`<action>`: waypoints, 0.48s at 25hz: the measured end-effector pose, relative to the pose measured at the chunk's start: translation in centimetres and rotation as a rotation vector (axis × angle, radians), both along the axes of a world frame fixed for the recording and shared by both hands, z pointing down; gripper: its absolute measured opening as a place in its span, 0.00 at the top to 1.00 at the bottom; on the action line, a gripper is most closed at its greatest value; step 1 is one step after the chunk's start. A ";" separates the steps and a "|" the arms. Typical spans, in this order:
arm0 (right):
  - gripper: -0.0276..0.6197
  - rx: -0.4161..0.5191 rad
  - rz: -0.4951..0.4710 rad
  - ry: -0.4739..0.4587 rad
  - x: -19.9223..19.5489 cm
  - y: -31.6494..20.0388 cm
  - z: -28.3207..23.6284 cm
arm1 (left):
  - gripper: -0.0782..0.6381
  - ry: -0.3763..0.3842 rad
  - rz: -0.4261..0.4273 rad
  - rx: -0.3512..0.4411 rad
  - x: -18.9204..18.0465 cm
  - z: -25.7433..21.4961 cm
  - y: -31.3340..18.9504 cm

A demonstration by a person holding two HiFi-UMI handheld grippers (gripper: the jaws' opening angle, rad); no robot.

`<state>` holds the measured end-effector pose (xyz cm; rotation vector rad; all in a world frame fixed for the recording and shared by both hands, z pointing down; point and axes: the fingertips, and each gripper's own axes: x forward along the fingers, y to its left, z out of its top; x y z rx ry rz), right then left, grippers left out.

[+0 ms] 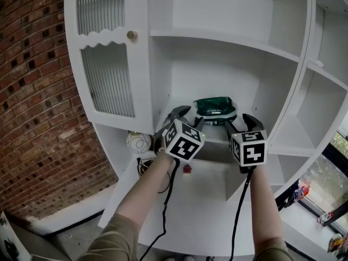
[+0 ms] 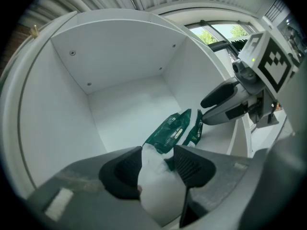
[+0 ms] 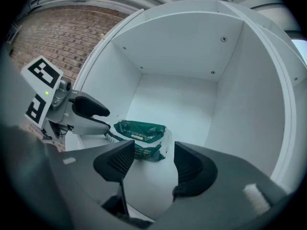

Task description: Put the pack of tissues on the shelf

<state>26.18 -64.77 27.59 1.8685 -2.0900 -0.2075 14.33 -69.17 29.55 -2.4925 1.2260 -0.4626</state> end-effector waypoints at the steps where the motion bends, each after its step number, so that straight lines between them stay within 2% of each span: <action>1: 0.55 0.007 0.001 -0.006 0.0 0.1 -0.1 | 0.58 0.007 0.001 0.005 0.0 -0.2 0.1; 7: 0.55 0.079 0.006 -0.071 0.1 1.4 -1.0 | 0.58 0.056 0.005 0.035 -0.4 -1.4 1.1; 12: 0.55 0.130 0.005 -0.132 0.3 3.7 -1.6 | 0.58 0.135 0.017 0.034 -1.4 -2.1 3.0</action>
